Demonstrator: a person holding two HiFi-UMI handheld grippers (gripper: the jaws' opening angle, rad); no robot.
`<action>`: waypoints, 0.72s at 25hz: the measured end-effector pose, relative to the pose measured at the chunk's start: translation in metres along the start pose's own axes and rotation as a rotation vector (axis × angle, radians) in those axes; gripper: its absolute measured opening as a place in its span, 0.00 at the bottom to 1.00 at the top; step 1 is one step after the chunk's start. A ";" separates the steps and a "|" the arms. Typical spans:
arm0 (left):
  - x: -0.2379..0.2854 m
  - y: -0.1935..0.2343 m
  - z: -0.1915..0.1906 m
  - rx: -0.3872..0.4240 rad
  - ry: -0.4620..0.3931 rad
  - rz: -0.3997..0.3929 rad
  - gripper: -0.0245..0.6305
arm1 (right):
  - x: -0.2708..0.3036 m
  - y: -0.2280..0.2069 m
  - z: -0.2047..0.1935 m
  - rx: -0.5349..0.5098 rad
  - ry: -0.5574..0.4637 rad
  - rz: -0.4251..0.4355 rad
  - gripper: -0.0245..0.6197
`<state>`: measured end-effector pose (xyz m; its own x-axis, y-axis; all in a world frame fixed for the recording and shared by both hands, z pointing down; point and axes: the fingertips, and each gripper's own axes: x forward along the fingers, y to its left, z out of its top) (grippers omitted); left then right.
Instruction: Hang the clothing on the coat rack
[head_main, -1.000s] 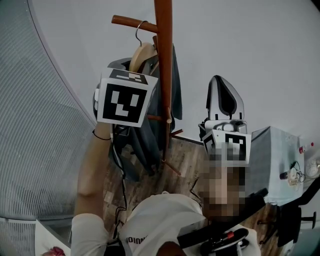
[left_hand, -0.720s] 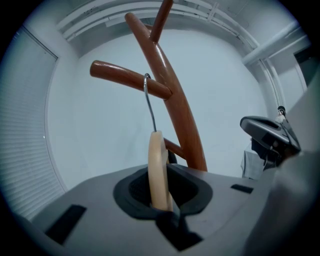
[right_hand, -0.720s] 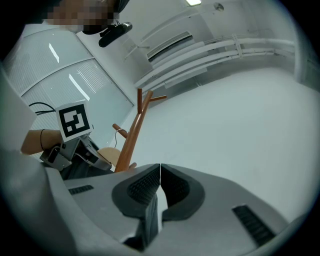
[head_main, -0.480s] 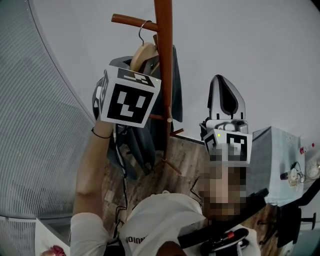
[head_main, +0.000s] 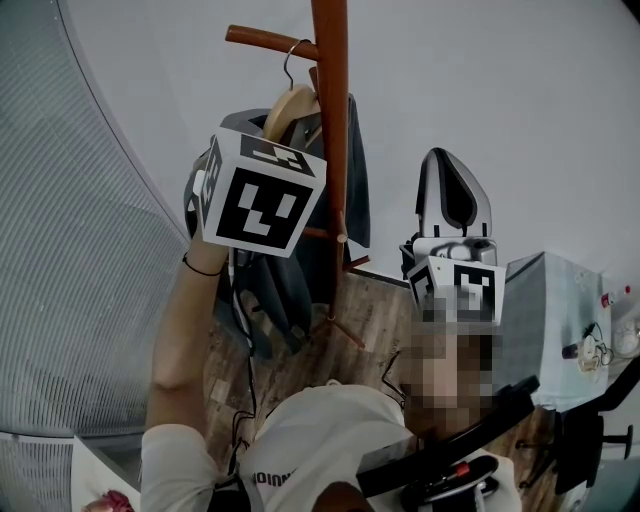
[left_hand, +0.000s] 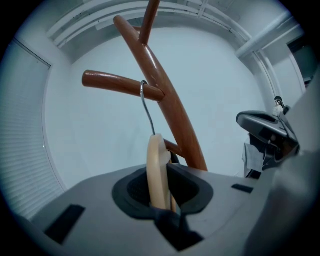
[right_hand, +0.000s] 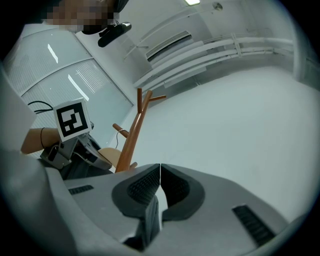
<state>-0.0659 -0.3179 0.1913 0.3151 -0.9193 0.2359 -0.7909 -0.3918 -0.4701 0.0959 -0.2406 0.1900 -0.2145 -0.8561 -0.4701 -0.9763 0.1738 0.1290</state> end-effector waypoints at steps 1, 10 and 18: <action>0.000 0.001 0.000 0.009 0.002 0.008 0.15 | 0.000 0.001 0.000 0.000 0.001 0.001 0.07; -0.008 -0.001 0.006 0.065 -0.032 0.026 0.19 | -0.002 0.000 -0.001 0.006 0.004 -0.004 0.07; -0.036 0.009 0.032 0.116 -0.194 0.108 0.21 | 0.000 0.003 -0.001 0.007 0.007 0.008 0.07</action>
<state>-0.0679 -0.2901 0.1516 0.3355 -0.9419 0.0163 -0.7637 -0.2821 -0.5806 0.0926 -0.2400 0.1911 -0.2219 -0.8581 -0.4630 -0.9748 0.1839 0.1262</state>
